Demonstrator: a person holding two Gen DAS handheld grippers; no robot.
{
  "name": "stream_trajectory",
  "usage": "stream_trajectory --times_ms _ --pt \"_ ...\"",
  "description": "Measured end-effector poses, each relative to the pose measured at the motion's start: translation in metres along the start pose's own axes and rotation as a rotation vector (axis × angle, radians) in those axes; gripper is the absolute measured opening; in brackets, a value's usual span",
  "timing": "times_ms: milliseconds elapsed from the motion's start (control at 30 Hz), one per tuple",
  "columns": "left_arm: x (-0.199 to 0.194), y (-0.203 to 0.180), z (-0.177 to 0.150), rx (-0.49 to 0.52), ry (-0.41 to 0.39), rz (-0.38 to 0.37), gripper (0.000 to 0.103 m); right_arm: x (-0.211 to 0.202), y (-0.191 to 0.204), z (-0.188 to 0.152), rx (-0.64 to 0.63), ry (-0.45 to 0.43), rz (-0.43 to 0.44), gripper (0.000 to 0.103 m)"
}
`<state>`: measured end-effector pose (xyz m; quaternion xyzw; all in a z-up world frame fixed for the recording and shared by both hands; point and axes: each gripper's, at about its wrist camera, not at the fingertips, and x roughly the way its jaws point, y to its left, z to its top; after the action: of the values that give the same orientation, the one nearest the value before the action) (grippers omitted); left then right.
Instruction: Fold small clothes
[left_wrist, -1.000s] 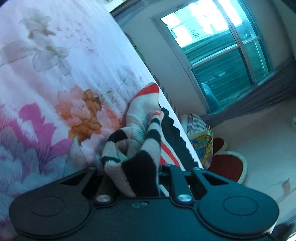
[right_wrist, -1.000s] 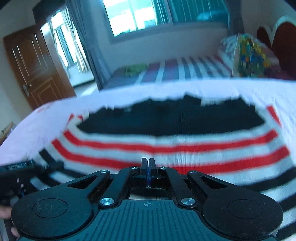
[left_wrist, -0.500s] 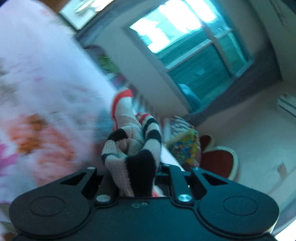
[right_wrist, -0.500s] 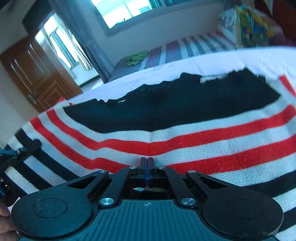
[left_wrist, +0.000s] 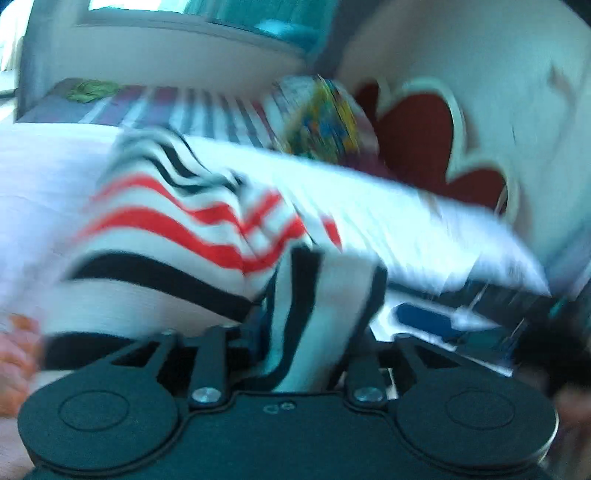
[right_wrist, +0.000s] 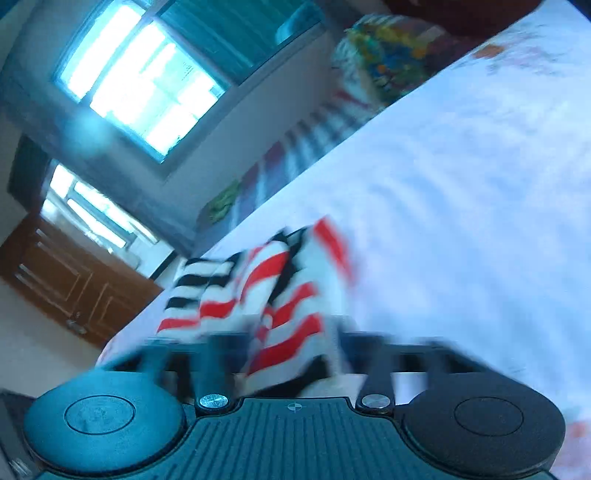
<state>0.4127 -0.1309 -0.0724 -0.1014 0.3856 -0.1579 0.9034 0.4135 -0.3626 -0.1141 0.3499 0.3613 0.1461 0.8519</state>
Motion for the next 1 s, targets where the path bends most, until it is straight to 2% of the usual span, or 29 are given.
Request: stream_trajectory --times_ms 33,67,133,233,333,400,500,600,733,767,800,933,967,1000 --pt "0.001 -0.016 -0.007 0.055 -0.020 0.017 0.061 -0.009 -0.008 0.005 0.010 -0.009 0.010 0.070" --pt "-0.002 -0.028 -0.010 0.088 -0.031 0.003 0.067 -0.015 -0.012 0.008 0.013 -0.007 0.021 0.070" --pt "-0.014 -0.040 -0.010 0.113 -0.054 -0.048 0.072 -0.025 -0.017 0.012 0.016 -0.012 0.043 0.070" --pt "-0.049 -0.041 -0.011 0.124 -0.135 -0.119 0.072 -0.029 -0.016 0.015 0.045 -0.006 0.100 0.070" --pt "-0.084 -0.013 -0.004 0.062 -0.224 -0.046 0.072 -0.023 -0.005 0.014 0.041 0.039 0.142 0.070" --pt "-0.098 0.025 0.002 -0.010 -0.261 0.046 0.072 -0.016 0.005 0.006 0.021 0.081 0.154 0.070" --pt "-0.095 0.077 0.007 -0.104 -0.199 0.135 0.069 0.001 0.013 0.000 0.012 0.135 0.153 0.070" --pt "-0.082 0.106 0.002 -0.167 -0.151 0.145 0.065 0.017 0.016 -0.007 0.008 0.179 0.149 0.070" --pt "-0.071 0.121 -0.010 -0.223 -0.132 0.113 0.067 0.036 0.023 -0.017 -0.037 0.235 0.078 0.069" --pt "-0.071 0.124 -0.013 -0.230 -0.133 0.110 0.067 0.039 0.025 -0.019 -0.048 0.241 0.061 0.064" --pt "-0.069 0.125 -0.016 -0.233 -0.129 0.110 0.067 0.040 0.027 -0.021 -0.058 0.247 0.047 0.063" --pt "-0.064 0.138 -0.027 -0.264 -0.109 0.093 0.069 0.052 0.037 -0.026 -0.090 0.266 0.029 0.060" --pt "-0.064 0.140 -0.027 -0.270 -0.107 0.086 0.070 0.054 0.039 -0.028 -0.088 0.275 0.033 0.055" --pt "-0.063 0.143 -0.028 -0.276 -0.105 0.082 0.071 0.056 0.041 -0.029 -0.094 0.276 0.030 0.043"
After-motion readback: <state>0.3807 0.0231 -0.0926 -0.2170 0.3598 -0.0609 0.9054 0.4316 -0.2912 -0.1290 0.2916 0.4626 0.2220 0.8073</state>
